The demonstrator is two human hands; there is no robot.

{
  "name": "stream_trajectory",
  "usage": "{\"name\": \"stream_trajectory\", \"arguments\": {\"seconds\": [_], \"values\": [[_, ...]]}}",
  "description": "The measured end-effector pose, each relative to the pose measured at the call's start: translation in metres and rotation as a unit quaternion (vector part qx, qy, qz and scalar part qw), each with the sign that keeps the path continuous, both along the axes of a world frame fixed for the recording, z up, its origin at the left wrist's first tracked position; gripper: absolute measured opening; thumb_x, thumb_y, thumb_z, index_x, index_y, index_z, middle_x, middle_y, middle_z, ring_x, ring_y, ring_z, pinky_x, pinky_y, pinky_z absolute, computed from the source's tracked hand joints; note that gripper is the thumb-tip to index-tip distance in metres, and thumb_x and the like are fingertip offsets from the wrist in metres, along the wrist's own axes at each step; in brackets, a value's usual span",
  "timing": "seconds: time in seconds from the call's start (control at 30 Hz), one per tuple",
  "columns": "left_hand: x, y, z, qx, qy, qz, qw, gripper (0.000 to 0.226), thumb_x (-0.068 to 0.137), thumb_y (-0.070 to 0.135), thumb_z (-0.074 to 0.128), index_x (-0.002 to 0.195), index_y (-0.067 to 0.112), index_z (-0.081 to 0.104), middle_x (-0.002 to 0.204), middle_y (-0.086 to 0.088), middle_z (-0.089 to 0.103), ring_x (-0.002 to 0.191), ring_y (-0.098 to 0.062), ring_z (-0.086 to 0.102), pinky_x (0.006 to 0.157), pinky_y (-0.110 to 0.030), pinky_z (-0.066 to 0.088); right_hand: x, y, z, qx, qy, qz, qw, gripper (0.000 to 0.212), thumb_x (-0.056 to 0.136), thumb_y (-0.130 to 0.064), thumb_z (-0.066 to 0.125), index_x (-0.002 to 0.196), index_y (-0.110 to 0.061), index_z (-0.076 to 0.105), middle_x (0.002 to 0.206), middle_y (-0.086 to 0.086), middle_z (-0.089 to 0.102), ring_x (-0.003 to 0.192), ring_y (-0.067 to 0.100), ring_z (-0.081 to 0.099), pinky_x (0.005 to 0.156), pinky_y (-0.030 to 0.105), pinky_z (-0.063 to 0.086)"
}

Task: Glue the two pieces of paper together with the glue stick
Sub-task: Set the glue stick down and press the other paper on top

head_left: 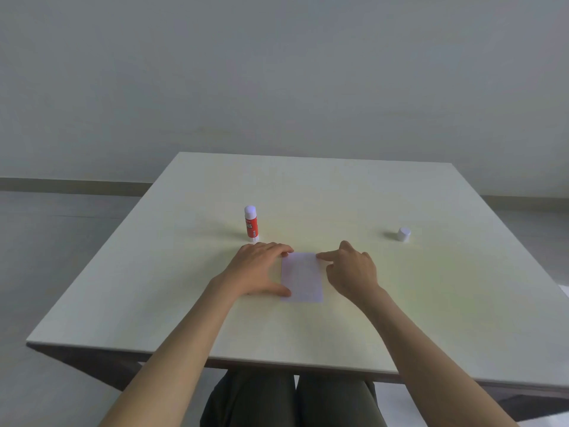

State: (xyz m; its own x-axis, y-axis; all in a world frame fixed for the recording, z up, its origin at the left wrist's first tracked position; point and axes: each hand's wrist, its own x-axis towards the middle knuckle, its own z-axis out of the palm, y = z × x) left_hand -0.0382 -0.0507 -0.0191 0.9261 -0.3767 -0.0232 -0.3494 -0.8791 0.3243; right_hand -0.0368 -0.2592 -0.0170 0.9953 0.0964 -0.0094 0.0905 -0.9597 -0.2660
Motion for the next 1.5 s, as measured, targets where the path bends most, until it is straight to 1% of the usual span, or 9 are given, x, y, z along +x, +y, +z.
{"name": "stream_trajectory", "arguments": {"seconds": [0.1,0.23,0.37,0.47,0.9,1.07,1.23,1.33,1.5], "values": [[0.000,-0.001,-0.001,-0.002,-0.001,0.009,1.000,0.074,0.057,0.056,0.071,0.123,0.033,0.049,0.124,0.019,0.057,0.111,-0.008,0.055,0.091,-0.030,0.042,-0.012,0.013,-0.001,0.022,-0.013,0.034,0.999,0.054,0.085,-0.009,0.038,0.124,-0.039,0.060,0.108,0.005,0.053,0.052,0.014,0.029,0.069,0.027,0.029],[0.002,-0.001,-0.002,-0.003,0.011,0.011,1.000,0.077,0.060,0.058,0.074,0.128,0.034,0.046,0.130,0.019,0.054,0.117,-0.008,0.051,0.095,-0.029,0.039,-0.030,0.033,-0.007,0.037,-0.008,0.097,0.995,0.055,0.084,-0.010,0.038,0.123,-0.043,0.058,0.111,0.006,0.052,0.052,0.015,0.027,0.068,0.028,0.025],[-0.001,-0.001,-0.001,-0.009,0.014,0.008,1.000,0.087,0.062,0.056,0.074,0.137,0.031,0.038,0.133,0.018,0.052,0.121,-0.010,0.050,0.098,-0.031,0.036,-0.019,0.046,-0.003,0.020,-0.009,0.095,0.995,0.060,0.085,-0.008,0.036,0.131,-0.043,0.051,0.091,0.002,0.036,0.050,0.011,0.022,0.070,0.027,0.025],[-0.001,-0.001,0.001,-0.004,0.009,0.007,1.000,0.091,0.062,0.056,0.073,0.140,0.030,0.035,0.137,0.014,0.052,0.124,-0.012,0.048,0.100,-0.032,0.035,-0.008,0.053,0.002,0.008,0.000,0.083,0.997,0.061,0.085,-0.008,0.035,0.134,-0.043,0.046,0.090,0.001,0.034,0.049,0.014,0.026,0.071,0.029,0.027],[0.000,0.002,-0.003,0.006,0.025,-0.002,1.000,0.112,0.048,0.066,0.073,0.144,0.031,0.026,0.135,0.020,0.050,0.123,-0.008,0.047,0.100,-0.031,0.034,-0.004,0.054,-0.002,-0.009,0.012,0.080,0.997,0.054,0.085,-0.009,0.033,0.121,-0.039,0.061,0.084,-0.001,0.033,0.051,0.011,0.026,0.072,0.028,0.025],[0.000,0.003,-0.002,0.015,0.032,-0.004,0.999,0.115,0.051,0.066,0.075,0.146,0.031,0.022,0.138,0.019,0.047,0.126,-0.007,0.045,0.104,-0.030,0.031,-0.014,0.053,0.003,-0.018,-0.002,0.105,0.994,0.052,0.082,-0.008,0.035,0.113,-0.036,0.066,0.068,-0.011,0.014,0.051,0.011,0.021,0.069,0.028,0.022],[0.000,0.002,-0.001,0.016,0.039,-0.004,0.999,0.116,0.051,0.068,0.074,0.147,0.030,0.022,0.139,0.019,0.046,0.128,-0.006,0.043,0.106,-0.029,0.032,-0.043,0.047,-0.001,-0.013,-0.020,0.128,0.992,0.051,0.082,-0.006,0.037,0.110,-0.035,0.068,0.069,-0.003,0.025,0.051,0.010,0.017,0.055,0.029,0.017],[-0.002,0.001,0.000,0.018,0.035,0.001,0.999,0.116,0.050,0.071,0.072,0.146,0.030,0.022,0.140,0.020,0.046,0.128,-0.005,0.043,0.107,-0.030,0.031,-0.058,0.043,-0.004,-0.011,-0.022,0.134,0.991,0.048,0.085,-0.008,0.038,0.111,-0.036,0.068,0.082,0.000,0.034,0.050,0.009,0.019,0.057,0.031,0.017],[-0.005,-0.001,0.003,0.022,0.036,0.003,0.999,0.112,0.049,0.076,0.066,0.145,0.034,0.025,0.141,0.019,0.045,0.129,-0.007,0.043,0.107,-0.032,0.031,-0.062,0.036,-0.003,0.014,-0.013,0.125,0.992,0.053,0.086,-0.008,0.035,0.112,-0.042,0.066,0.084,-0.001,0.037,0.053,0.014,0.028,0.065,0.030,0.019]]}}
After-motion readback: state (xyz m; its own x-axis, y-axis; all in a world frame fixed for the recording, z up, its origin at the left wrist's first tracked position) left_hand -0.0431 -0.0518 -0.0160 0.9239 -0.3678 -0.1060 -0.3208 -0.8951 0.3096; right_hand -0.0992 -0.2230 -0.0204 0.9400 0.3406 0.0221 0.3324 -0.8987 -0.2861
